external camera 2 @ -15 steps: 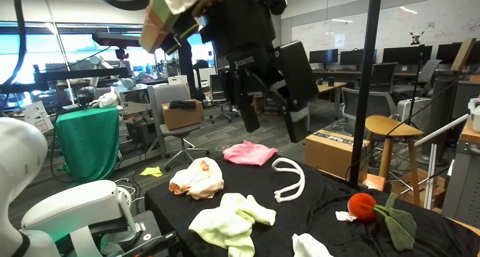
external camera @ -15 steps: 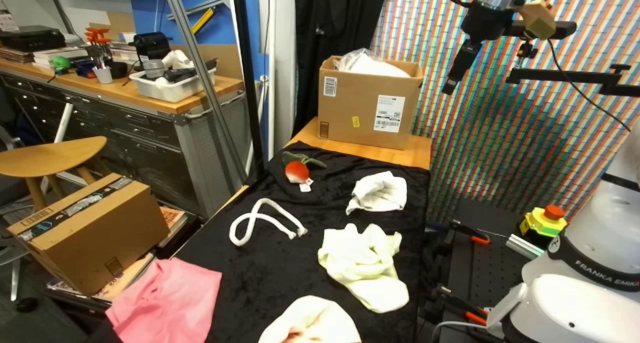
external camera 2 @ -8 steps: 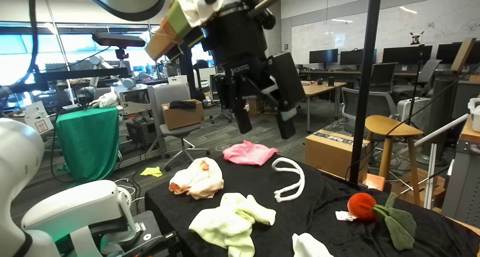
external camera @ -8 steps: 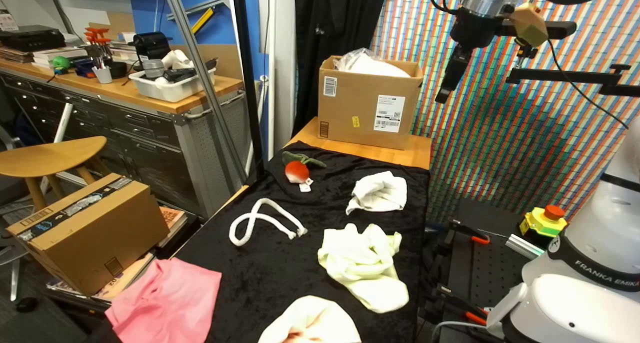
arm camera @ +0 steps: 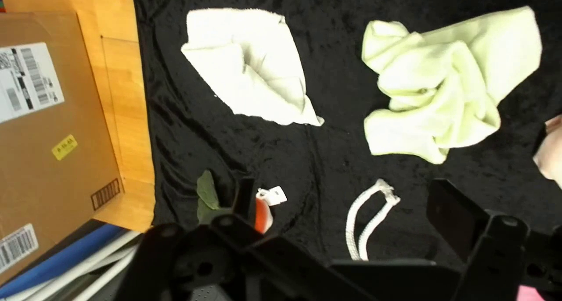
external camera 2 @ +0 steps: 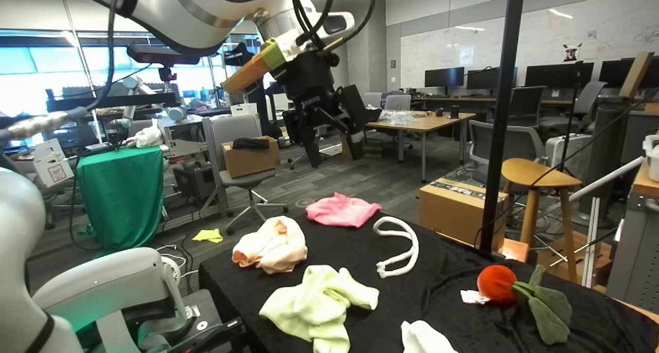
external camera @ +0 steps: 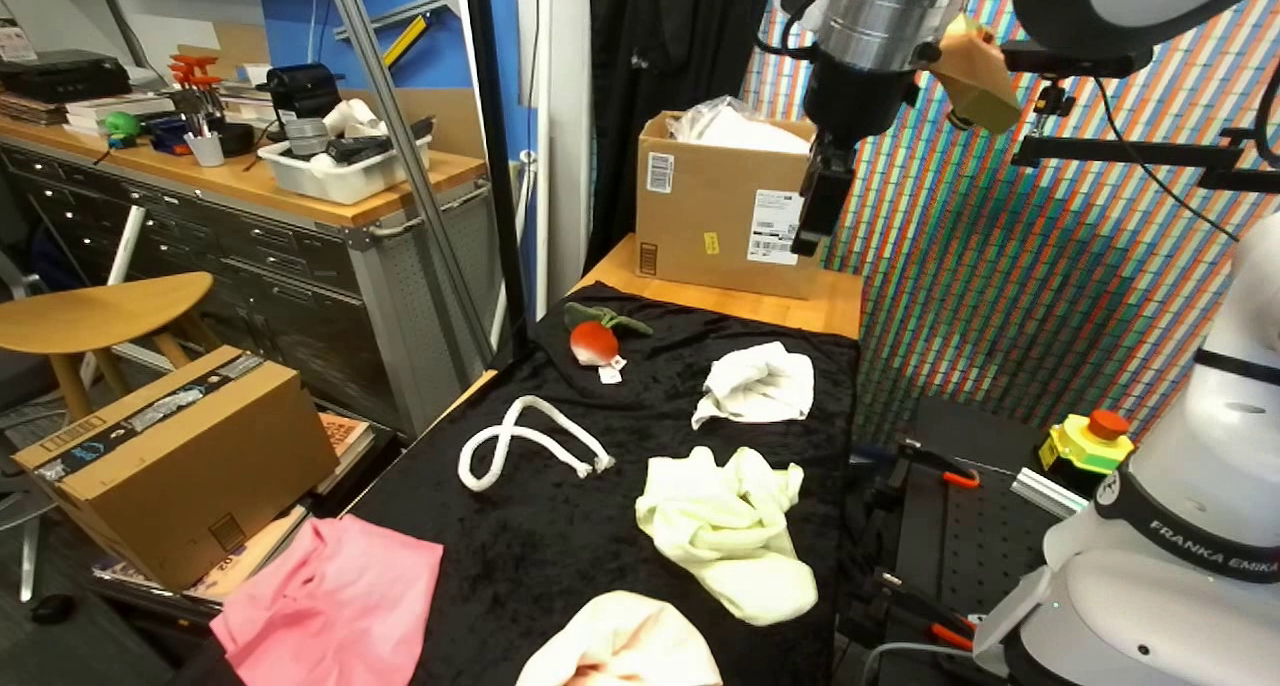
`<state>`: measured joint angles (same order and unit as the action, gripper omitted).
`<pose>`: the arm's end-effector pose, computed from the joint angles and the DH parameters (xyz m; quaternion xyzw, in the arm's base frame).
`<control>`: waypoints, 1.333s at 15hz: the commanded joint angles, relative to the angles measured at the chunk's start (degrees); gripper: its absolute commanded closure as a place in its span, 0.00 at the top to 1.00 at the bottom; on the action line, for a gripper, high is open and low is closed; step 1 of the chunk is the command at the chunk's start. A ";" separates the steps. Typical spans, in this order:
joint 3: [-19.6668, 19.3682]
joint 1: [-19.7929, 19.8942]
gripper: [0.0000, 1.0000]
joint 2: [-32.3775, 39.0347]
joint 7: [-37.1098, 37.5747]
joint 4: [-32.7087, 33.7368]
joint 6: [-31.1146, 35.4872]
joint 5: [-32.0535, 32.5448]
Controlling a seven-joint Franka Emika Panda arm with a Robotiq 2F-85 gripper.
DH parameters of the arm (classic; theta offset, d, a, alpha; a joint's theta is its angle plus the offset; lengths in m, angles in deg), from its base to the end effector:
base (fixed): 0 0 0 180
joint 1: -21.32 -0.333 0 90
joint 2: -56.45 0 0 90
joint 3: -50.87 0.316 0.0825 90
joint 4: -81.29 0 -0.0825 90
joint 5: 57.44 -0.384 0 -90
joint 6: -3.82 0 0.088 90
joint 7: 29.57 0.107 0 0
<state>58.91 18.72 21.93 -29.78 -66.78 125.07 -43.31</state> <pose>0.3718 0.0600 0.4681 0.9770 0.1403 0.0735 0.1429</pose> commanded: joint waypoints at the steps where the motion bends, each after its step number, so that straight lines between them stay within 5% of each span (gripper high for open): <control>1: 4.17 -2.50 1.00 10.98 4.60 8.74 0.60 -0.45; 9: 10.12 -6.06 1.00 29.56 12.04 22.94 2.05 4.93; 20: 7.07 -13.35 1.00 51.01 17.66 40.43 4.74 6.31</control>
<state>67.71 8.39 67.19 -14.17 -32.69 130.39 -37.46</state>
